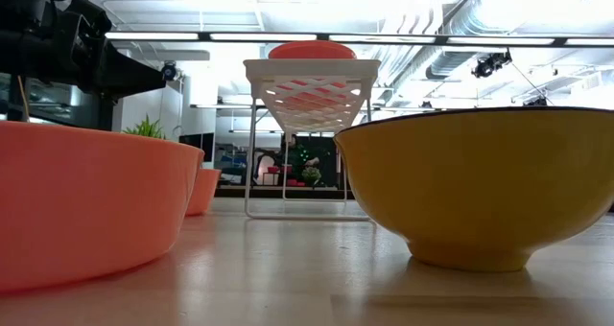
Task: Pick & Place Mini bowls
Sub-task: Stack the yellow bowl on top of the yellow bowl on the shelf
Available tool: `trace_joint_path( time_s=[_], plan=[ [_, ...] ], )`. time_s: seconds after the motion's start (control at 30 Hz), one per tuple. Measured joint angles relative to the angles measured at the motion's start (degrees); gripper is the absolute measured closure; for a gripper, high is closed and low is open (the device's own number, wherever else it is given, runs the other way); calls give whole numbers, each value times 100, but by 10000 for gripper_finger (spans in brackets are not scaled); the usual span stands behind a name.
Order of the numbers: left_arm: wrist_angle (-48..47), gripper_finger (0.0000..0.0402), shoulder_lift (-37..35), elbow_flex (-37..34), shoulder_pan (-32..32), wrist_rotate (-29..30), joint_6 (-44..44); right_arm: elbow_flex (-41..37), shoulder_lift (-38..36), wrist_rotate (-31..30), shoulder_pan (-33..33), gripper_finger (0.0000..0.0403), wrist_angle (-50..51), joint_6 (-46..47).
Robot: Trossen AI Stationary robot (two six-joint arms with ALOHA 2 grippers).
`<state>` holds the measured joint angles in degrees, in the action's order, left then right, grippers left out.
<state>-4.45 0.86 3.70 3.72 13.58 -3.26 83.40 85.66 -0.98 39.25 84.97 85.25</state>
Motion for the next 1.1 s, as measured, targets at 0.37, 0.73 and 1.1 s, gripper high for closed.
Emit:
trace_joint_path(
  time_s=[0.37, 0.73, 1.1],
  plan=[
    [0, 273, 0, -1, 0, -2, 0, -1849, -386, 38, 1494, 320, -2069, 2763],
    [0, 273, 0, 0, 0, -2, 0, -2893, -386, 477, 1509, 266, -3382, 3289],
    [0, 273, 1, 0, 0, -2, 1, -3289, -381, 592, 1426, 227, -3704, 3332]
  ],
)
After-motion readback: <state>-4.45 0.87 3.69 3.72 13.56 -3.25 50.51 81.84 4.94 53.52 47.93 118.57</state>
